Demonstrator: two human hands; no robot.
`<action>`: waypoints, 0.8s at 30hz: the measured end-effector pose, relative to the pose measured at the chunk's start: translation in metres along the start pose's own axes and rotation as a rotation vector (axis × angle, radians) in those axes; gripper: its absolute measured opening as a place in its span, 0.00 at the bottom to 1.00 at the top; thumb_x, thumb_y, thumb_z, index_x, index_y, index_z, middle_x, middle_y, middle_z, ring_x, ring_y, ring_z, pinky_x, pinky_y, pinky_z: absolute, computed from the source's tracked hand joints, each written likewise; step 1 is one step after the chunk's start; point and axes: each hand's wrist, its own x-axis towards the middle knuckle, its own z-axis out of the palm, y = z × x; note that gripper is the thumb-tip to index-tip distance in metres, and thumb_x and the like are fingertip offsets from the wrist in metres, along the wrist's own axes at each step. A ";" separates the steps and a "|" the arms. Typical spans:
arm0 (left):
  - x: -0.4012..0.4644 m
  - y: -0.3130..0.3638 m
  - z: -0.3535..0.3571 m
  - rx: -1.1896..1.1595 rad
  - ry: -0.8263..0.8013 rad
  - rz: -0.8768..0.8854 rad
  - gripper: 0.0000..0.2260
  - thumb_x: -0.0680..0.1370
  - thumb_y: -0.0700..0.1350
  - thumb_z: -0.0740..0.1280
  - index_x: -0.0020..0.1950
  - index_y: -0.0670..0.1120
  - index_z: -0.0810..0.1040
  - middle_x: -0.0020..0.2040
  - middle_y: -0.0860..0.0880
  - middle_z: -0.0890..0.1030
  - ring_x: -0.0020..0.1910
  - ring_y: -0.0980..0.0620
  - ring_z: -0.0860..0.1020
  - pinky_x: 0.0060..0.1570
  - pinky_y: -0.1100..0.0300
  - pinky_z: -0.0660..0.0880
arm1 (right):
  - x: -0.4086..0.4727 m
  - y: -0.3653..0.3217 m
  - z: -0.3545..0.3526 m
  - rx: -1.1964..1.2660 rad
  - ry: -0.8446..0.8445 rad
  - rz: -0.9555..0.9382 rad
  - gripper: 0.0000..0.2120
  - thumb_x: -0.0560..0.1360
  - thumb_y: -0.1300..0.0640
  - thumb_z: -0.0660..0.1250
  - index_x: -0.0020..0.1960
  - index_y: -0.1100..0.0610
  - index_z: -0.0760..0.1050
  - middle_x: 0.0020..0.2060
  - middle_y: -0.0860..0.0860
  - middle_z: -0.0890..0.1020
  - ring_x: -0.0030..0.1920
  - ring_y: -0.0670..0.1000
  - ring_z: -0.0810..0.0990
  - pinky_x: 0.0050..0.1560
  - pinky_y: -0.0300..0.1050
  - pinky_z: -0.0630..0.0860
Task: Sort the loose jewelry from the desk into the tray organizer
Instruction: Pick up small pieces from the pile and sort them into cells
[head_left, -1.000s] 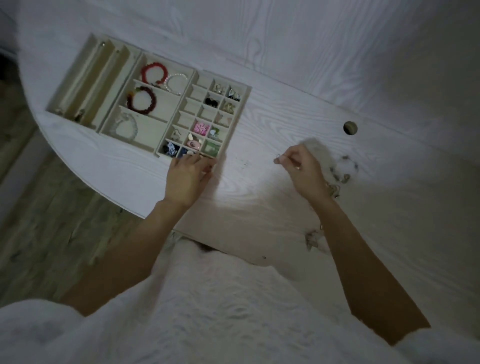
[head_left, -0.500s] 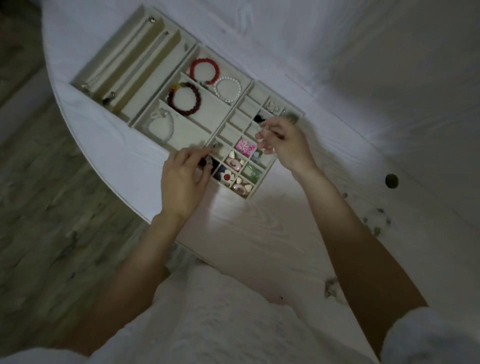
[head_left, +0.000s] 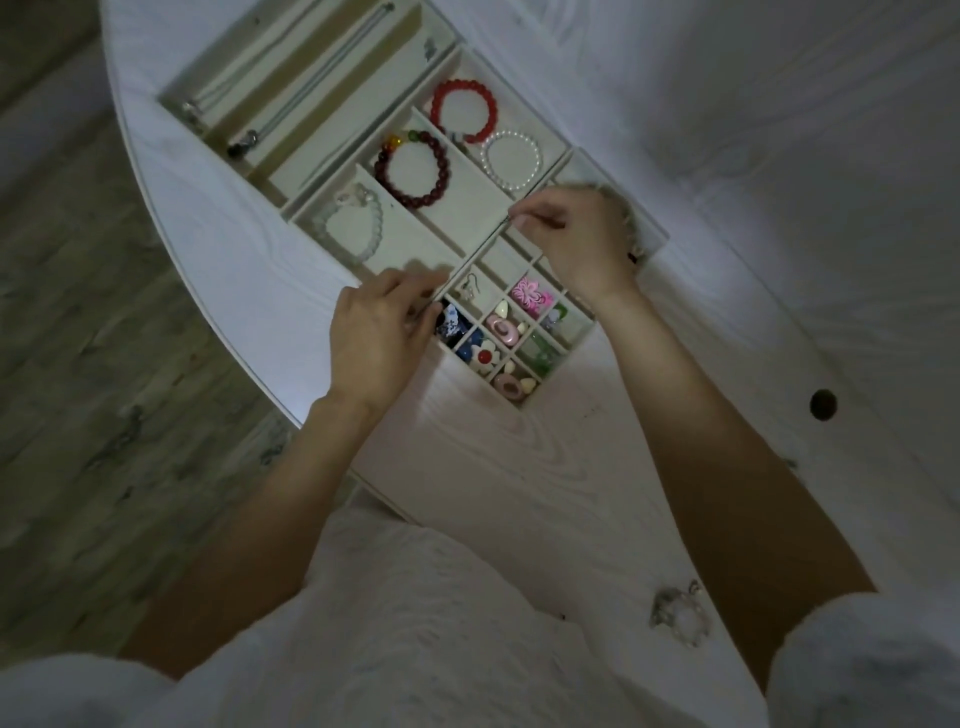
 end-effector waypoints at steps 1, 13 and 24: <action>0.001 0.000 0.000 0.001 -0.002 -0.003 0.10 0.76 0.42 0.69 0.57 0.47 0.81 0.43 0.47 0.80 0.38 0.46 0.78 0.42 0.53 0.71 | 0.002 -0.001 0.002 -0.007 0.020 0.010 0.09 0.75 0.59 0.68 0.55 0.57 0.80 0.51 0.49 0.82 0.46 0.40 0.77 0.46 0.20 0.68; 0.002 -0.004 0.000 -0.017 -0.006 0.014 0.09 0.77 0.43 0.68 0.57 0.47 0.81 0.42 0.47 0.80 0.36 0.48 0.78 0.40 0.52 0.74 | -0.008 0.013 -0.011 -0.194 0.172 -0.007 0.09 0.77 0.62 0.63 0.55 0.56 0.80 0.52 0.50 0.80 0.48 0.42 0.76 0.46 0.24 0.68; 0.002 -0.004 0.000 -0.001 -0.010 0.010 0.10 0.77 0.43 0.68 0.57 0.47 0.81 0.42 0.47 0.80 0.36 0.49 0.77 0.42 0.58 0.66 | 0.002 0.007 0.007 -0.628 0.050 -0.131 0.10 0.78 0.54 0.64 0.54 0.54 0.82 0.51 0.52 0.79 0.55 0.52 0.72 0.60 0.43 0.63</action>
